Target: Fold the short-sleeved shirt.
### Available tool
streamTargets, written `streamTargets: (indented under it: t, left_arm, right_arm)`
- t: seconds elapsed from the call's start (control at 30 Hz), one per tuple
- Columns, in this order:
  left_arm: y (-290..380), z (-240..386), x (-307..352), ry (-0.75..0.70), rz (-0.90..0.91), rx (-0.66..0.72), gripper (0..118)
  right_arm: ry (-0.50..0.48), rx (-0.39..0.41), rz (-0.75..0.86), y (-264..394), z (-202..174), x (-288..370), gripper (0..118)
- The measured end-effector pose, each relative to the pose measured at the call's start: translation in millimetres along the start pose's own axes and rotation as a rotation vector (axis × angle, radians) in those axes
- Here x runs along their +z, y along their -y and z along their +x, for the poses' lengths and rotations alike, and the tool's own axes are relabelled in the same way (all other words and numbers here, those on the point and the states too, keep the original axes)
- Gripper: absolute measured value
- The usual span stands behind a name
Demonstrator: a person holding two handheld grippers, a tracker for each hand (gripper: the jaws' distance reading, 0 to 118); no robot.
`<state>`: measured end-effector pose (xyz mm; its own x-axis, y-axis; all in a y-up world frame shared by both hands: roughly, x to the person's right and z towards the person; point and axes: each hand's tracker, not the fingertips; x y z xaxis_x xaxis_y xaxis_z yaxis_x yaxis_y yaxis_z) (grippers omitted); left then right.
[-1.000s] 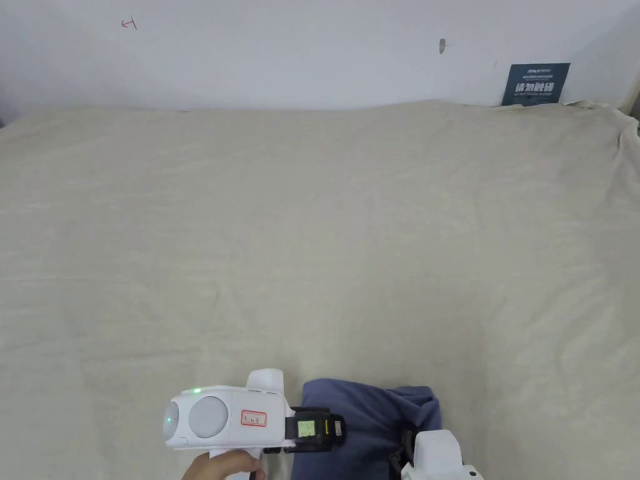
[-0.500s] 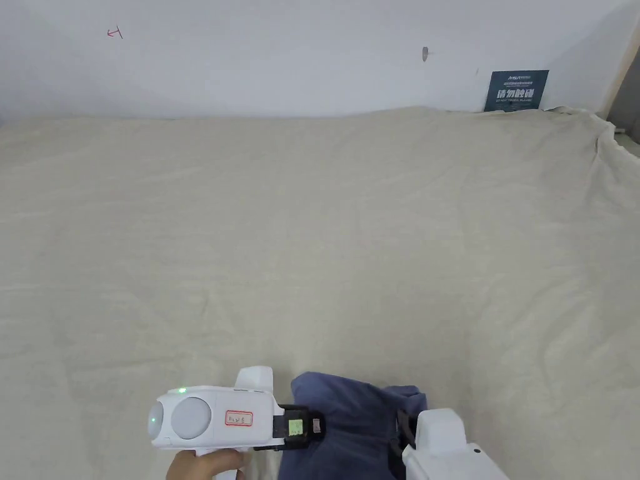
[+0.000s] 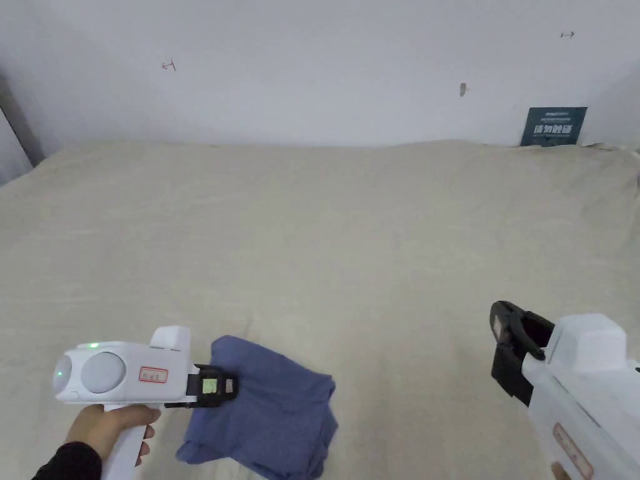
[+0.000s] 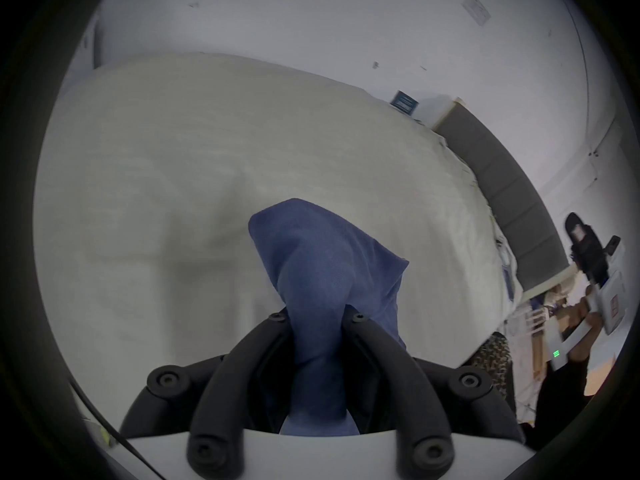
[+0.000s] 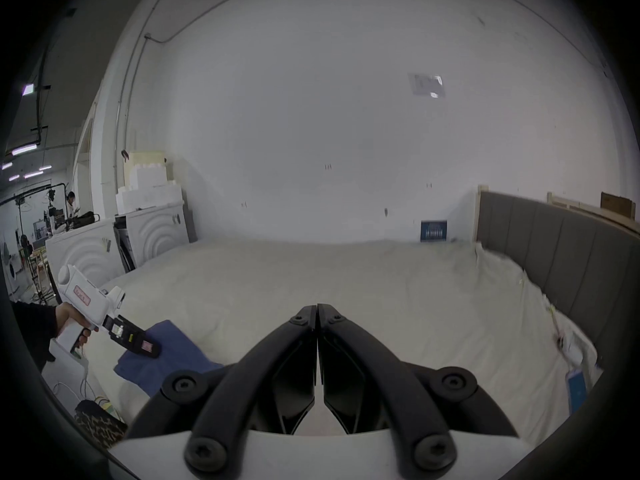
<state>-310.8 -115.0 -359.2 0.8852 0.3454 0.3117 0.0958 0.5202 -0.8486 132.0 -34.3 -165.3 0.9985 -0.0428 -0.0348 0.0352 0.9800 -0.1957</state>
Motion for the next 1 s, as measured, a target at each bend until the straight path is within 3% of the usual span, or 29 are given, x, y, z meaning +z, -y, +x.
streamTargets:
  t: [0.27, 0.5, 0.87, 0.93, 1.0]
  left_arm:
    - [-36.2, -115.4, 61.6, -0.265, 0.006, 0.029, 19]
    - [-45.0, -188.2, 86.5, -0.444, -0.047, 0.086, 19]
    - [-32.9, -212.8, 47.5, -0.582, -0.127, 0.182, 22]
    - [-31.6, -212.9, 46.8, -0.619, -0.113, 0.206, 47]
    - [-30.2, -206.6, 50.5, -0.641, -0.102, 0.22, 88]
  right_arm:
    - [0.005, 0.039, 0.04, -25.5, -15.0, -3.8, 0]
    - [0.012, 0.028, 0.0, -15.2, -27.4, -26.0, 0]
    - [0.013, 0.035, -0.053, -4.5, -34.3, -45.7, 0]
    - [0.012, 0.032, -0.057, -4.4, -33.3, -45.0, 0]
    - [0.009, 0.029, -0.061, -5.1, -29.9, -41.7, 0]
